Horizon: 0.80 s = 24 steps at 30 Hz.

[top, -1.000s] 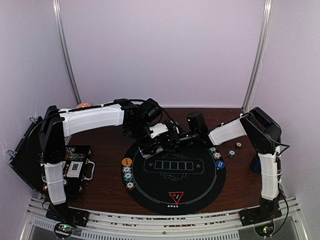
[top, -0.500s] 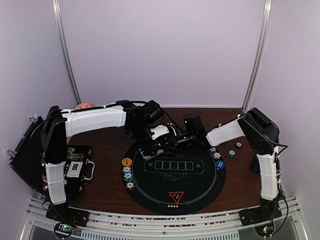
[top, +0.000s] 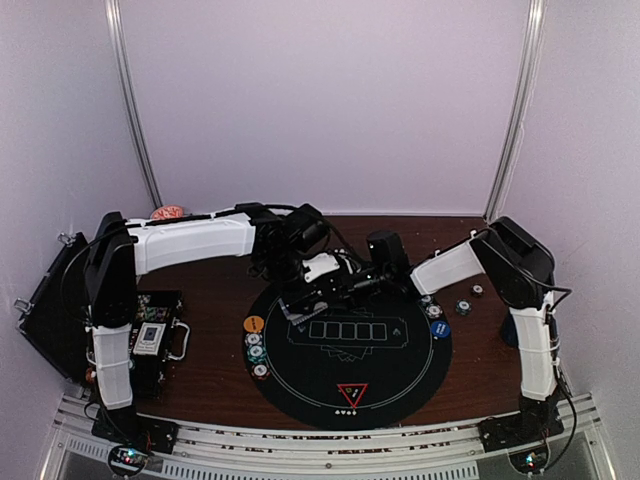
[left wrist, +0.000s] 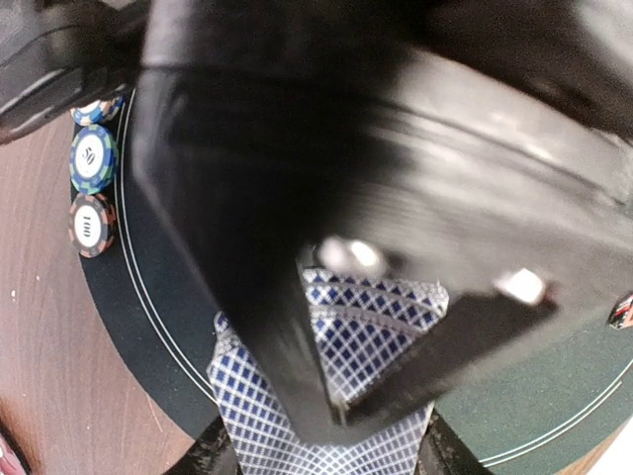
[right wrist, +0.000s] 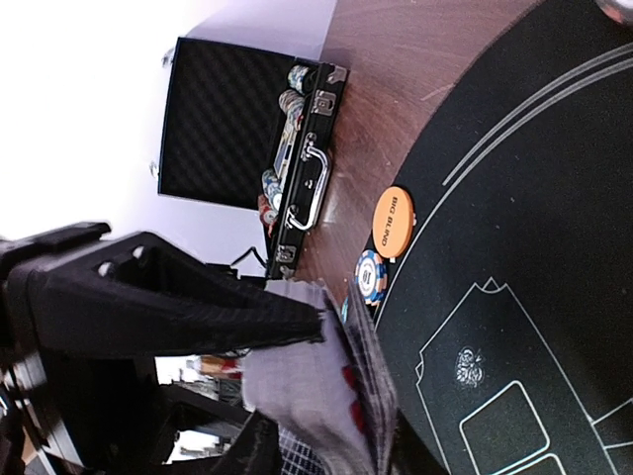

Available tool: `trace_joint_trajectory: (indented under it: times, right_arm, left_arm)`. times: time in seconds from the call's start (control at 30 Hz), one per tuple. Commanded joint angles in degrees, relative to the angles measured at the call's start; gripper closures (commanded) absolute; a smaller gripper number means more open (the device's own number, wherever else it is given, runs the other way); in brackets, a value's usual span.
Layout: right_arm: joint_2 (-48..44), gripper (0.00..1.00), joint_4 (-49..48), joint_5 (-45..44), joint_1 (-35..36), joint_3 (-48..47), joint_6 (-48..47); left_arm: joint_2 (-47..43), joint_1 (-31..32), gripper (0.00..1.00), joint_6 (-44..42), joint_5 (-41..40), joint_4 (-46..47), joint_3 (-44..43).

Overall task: Distribute texas hold em gaming equipment
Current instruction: Pass from the left arm to the right

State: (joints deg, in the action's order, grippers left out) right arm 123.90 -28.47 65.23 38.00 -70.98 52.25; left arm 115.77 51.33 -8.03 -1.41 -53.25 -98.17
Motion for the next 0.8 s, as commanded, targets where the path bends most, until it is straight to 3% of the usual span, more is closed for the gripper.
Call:
trace_joint_trajectory:
  times: [0.0,0.13,0.23,0.27,0.63,0.77]
  right_arm:
    - [1.63,0.76,-13.23,3.09,0.24,1.21,9.11]
    - [2.22,0.90,-23.03,4.21,0.08,2.84,16.74]
    - [1.86,0.97,-24.39,4.04,-0.18,3.25,17.70]
    - [1.69,0.98,-24.24,3.87,-0.27,3.34,17.56]
    - [-1.60,0.99,-17.67,1.94,-1.81,3.54,12.06]
    - [-5.09,0.99,4.33,-2.45,-2.95,-0.36,-4.84]
  left_arm:
    - [0.55,0.62,0.66,-0.62,0.44,2.10,-0.87]
    - [0.44,0.70,0.42,-0.83,0.06,2.44,-0.11]
    - [-0.10,0.70,0.10,-1.00,-0.19,3.20,0.98]
    - [-0.43,0.70,0.03,-1.06,-0.24,3.57,1.38]
    - [-5.52,0.72,0.02,-0.72,-1.67,6.89,6.16]
    - [-11.51,0.27,0.02,0.04,-0.53,13.41,11.90]
